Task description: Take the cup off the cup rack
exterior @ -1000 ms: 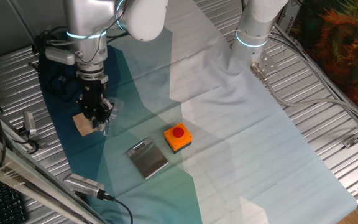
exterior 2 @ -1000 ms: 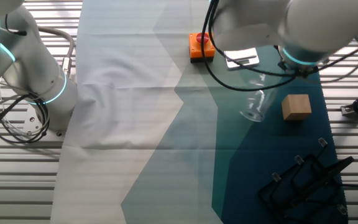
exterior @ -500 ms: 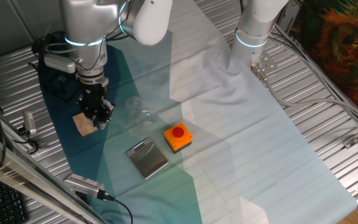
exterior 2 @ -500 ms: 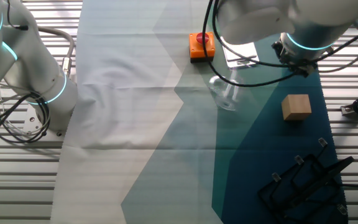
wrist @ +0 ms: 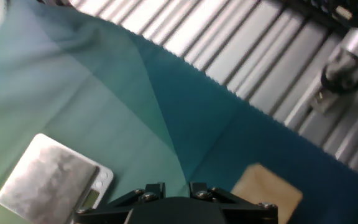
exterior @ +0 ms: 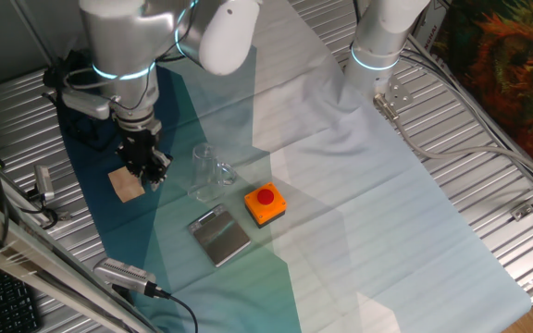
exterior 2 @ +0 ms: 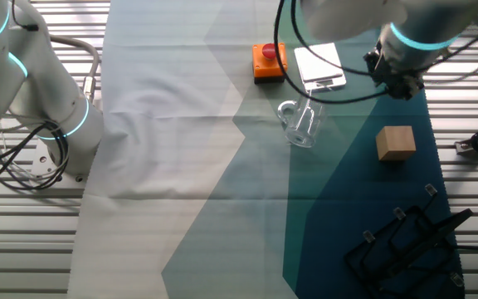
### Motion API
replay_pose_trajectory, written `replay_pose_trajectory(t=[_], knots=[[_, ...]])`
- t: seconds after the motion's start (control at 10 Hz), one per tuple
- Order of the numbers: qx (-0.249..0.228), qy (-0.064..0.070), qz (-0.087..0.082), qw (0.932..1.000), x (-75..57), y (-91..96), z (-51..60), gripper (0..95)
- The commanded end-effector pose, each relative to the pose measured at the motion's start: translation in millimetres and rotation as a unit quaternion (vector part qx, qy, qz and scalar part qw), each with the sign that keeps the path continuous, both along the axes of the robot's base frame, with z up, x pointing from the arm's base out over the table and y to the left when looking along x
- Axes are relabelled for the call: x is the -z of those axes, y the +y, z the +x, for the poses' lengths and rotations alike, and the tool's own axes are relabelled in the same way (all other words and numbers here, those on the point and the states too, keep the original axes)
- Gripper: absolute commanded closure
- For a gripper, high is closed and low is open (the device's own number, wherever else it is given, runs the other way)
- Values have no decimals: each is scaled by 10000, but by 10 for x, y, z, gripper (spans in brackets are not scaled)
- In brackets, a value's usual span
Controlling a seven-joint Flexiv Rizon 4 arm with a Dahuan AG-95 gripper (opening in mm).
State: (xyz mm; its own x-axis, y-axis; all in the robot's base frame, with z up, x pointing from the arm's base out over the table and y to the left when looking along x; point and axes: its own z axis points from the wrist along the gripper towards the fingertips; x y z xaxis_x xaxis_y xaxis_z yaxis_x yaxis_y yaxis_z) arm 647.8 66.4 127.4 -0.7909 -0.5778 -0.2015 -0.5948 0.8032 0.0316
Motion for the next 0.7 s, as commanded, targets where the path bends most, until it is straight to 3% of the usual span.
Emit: replay_pose_trajectory(t=[0.1, 0.3, 0.4, 0.7], knots=[[197, 291, -251, 9991, 50, -85, -106, 760], [499, 513, -327, 9969, 35, -100, -180, 760], [495, 524, -460, 9963, 39, -110, -228, 760], [725, 580, -527, 9943, 65, -62, -385, 760]])
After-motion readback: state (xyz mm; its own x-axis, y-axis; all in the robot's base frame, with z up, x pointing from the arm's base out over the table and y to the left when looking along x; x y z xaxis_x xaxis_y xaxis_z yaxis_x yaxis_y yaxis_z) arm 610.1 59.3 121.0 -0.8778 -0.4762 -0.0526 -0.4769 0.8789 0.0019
